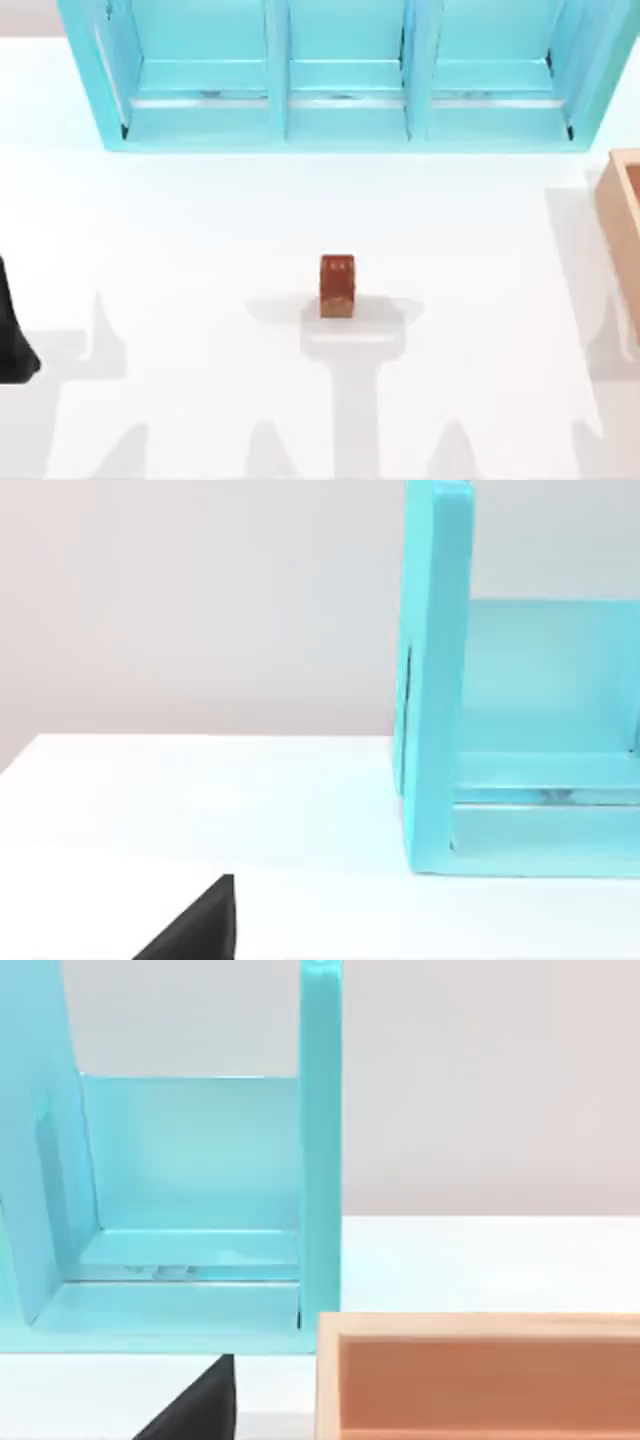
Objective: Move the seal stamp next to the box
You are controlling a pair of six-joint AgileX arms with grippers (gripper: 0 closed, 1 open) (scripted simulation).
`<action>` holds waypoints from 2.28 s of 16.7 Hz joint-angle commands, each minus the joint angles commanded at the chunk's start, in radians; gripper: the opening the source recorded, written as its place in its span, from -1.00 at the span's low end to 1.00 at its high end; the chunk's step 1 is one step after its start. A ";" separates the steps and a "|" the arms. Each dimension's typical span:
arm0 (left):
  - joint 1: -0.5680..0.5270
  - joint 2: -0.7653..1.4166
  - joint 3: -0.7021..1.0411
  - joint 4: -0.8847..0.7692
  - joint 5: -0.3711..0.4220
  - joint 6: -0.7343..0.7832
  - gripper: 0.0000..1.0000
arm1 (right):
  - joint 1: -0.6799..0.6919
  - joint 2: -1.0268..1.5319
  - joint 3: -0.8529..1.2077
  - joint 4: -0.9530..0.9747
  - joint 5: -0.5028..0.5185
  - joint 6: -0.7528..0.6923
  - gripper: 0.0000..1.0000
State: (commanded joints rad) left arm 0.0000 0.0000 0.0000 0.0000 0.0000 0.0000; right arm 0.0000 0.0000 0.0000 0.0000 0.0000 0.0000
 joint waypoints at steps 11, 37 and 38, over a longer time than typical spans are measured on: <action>0.000 0.000 0.000 0.000 0.000 0.000 1.00 | 0.077 0.428 0.375 -0.192 0.011 0.058 1.00; 0.000 0.000 0.000 0.000 0.000 0.000 1.00 | 0.668 2.327 2.233 -1.400 0.012 0.673 1.00; 0.000 0.000 0.000 0.000 0.000 0.000 1.00 | 0.683 2.349 2.260 -1.427 0.011 0.692 1.00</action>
State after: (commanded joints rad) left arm 0.0000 0.0000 0.0000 0.0000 0.0000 0.0000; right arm 0.6826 2.3495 2.2600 -1.4268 0.0108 0.6915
